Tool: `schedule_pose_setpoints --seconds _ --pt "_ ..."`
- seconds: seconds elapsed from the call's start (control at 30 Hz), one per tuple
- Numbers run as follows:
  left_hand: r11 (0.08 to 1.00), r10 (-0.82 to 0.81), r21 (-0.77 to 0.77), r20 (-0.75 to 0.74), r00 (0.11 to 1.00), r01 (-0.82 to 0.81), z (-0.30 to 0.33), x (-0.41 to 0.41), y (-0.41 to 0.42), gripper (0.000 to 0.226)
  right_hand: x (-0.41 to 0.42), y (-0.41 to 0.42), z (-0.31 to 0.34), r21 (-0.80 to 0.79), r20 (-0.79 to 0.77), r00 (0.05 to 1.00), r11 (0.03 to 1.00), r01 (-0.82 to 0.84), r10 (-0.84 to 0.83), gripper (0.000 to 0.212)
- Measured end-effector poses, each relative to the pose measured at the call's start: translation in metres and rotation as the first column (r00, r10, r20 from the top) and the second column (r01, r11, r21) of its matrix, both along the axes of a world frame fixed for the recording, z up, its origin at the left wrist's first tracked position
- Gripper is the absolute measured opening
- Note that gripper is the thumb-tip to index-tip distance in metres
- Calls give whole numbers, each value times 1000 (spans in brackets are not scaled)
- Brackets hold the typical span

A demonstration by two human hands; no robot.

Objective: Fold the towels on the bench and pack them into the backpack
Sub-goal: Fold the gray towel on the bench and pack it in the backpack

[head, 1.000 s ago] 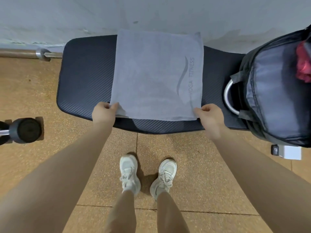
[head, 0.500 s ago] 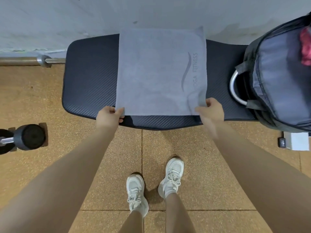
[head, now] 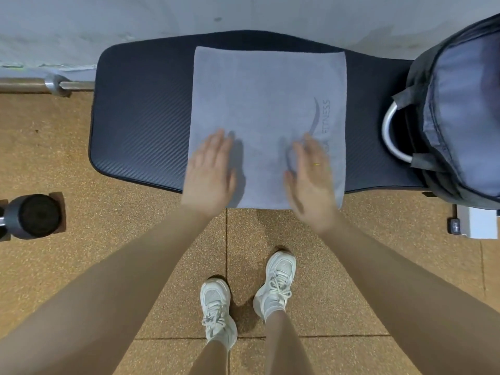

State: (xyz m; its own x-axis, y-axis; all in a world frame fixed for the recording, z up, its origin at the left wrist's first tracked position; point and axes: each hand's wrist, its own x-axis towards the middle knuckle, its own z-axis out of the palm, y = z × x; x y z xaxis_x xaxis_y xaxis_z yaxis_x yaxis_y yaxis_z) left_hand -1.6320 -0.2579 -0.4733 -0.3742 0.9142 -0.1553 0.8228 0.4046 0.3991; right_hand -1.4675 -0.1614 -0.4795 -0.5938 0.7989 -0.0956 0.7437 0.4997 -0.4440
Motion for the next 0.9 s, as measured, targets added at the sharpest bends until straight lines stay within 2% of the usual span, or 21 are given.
schedule_pose_setpoints --seconds 0.07,0.17,0.23,0.33,0.37,0.43,0.5,0.63,0.77,0.9 --pt "987 -156 -36 -41 987 155 -21 1 9 65 -17 -10 -17 -59 77 961 963 -263 267 66" --pt "968 -238 -112 -141 961 224 -47 -12 -7 72 -14 -14 -36 15 206 883 901 -433 421 83" --pt "949 -311 -113 -191 931 294 -52 -21 -17 72 0 -8 -38 98 265 872 888 -449 412 91" --pt "923 -382 -130 -181 906 363 -48 -31 -24 75 27 6 -35 5 449 789 882 -471 419 104" --pt "914 -402 -141 -170 900 382 -46 -32 -28 77 39 8 -34 -23 489 780 900 -436 390 106" --pt "882 -464 -175 -166 870 437 -42 -34 -39 78 62 12 -31 29 509 806 930 -367 302 107" --pt "857 -511 -199 -206 834 476 -40 -34 -50 75 80 14 -32 96 471 843 935 -341 259 101" --pt "890 -441 -39 -317 839 454 -41 -29 -54 54 80 12 -28 151 334 908 937 -316 253 68" --pt "913 -404 -39 -241 883 407 -30 -27 -51 38 75 13 -12 84 280 917 944 -319 285 21" --pt "950 -309 -50 -52 950 307 -1 -29 -52 21 78 15 13 -136 268 944 977 -163 195 16"
